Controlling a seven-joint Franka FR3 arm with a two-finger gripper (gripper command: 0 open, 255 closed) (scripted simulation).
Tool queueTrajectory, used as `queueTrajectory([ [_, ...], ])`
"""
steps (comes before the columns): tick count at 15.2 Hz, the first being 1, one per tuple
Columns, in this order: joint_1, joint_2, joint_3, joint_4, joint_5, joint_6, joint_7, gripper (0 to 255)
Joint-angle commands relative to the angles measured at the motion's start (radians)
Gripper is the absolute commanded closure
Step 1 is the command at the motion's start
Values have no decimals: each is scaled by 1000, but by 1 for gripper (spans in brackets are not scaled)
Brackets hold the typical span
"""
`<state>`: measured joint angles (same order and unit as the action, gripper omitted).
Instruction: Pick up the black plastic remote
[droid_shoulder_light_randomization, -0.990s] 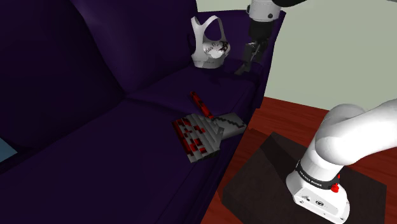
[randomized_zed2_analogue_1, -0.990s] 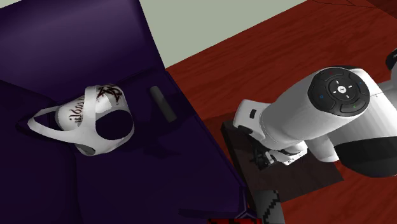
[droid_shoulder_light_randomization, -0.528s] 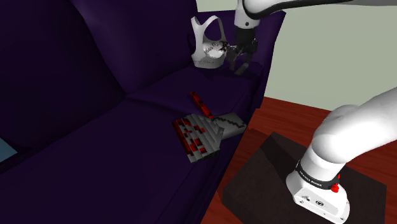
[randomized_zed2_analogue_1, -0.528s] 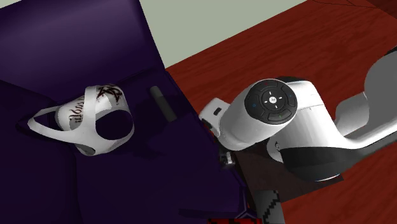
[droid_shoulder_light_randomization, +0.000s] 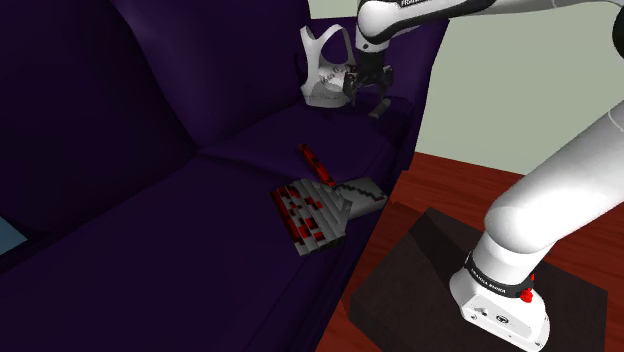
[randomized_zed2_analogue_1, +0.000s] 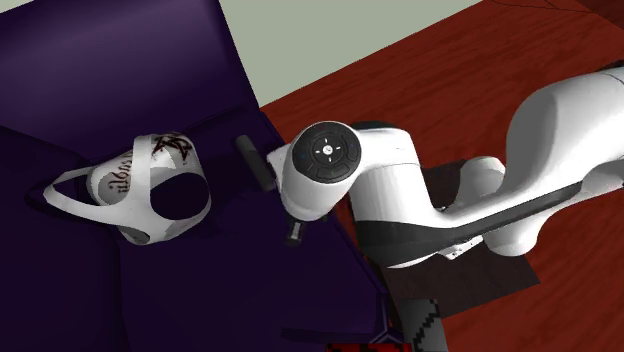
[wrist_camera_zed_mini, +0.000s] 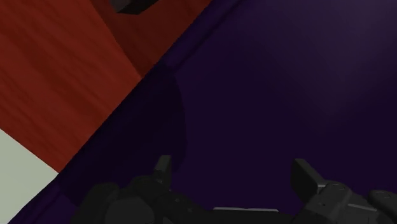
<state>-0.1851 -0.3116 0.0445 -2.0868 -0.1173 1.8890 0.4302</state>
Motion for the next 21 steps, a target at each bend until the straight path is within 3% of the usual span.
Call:
queueTrajectory([
  [1,-27,60,-10,38,-13,26,58,0],
  [17,-180,444,-136,352,-57,109,479,0],
  [21,-182,453,-139,322,-60,148,490,0],
])
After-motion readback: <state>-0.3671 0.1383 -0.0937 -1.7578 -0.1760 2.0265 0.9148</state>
